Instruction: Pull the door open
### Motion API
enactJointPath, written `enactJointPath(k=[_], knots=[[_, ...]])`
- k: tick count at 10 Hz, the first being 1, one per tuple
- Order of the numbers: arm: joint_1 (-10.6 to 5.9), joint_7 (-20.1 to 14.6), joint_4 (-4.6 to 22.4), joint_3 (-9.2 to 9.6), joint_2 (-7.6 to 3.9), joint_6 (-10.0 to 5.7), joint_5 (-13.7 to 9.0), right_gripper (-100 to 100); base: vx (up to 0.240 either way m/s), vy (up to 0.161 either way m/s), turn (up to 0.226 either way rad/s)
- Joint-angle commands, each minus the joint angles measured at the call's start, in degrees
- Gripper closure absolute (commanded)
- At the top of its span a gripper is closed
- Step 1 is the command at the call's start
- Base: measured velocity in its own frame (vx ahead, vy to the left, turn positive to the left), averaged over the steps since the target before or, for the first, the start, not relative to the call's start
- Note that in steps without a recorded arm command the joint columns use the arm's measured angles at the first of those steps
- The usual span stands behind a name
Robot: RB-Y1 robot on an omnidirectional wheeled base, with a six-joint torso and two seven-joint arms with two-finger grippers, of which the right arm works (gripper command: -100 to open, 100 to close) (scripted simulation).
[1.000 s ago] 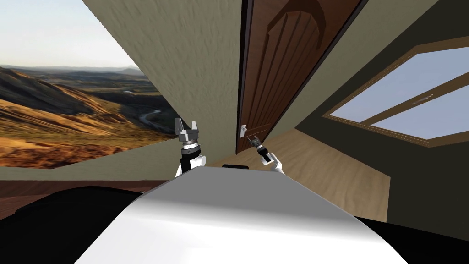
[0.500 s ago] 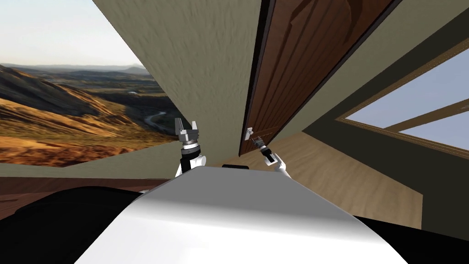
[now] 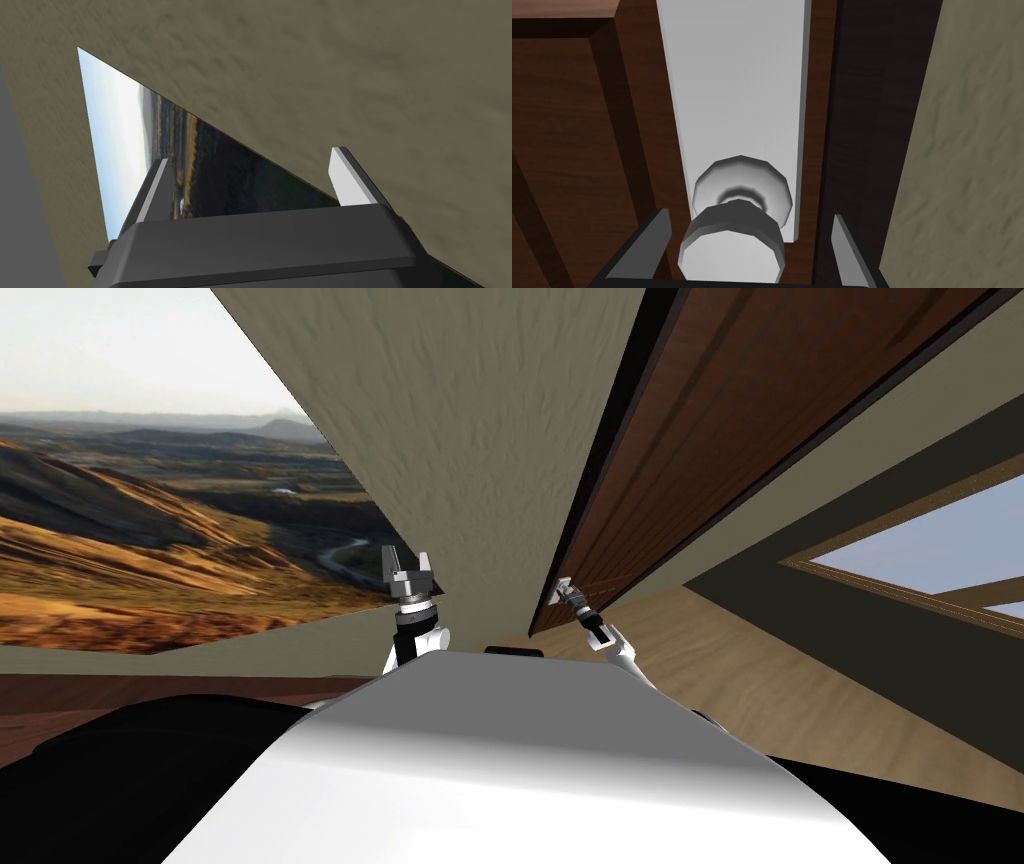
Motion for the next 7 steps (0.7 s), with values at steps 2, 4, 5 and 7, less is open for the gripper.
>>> enactJointPath(k=[2, 4, 5, 7], knots=[[0.06, 0.0, -0.2, 0.12, 0.05, 0.23, 0.1, 100, -0.021, -0.02, -0.021], [0.06, 0.0, -0.2, 0.12, 0.05, 0.23, 0.1, 100, -0.016, -0.01, 0.009], [0.06, 0.0, -0.2, 0.12, 0.05, 0.23, 0.1, 100, 0.0, 0.0, 0.0], [-0.07, -2.0, -0.1, 0.07, 0.26, 0.59, -0.7, 100, -0.02, -0.012, 0.031]])
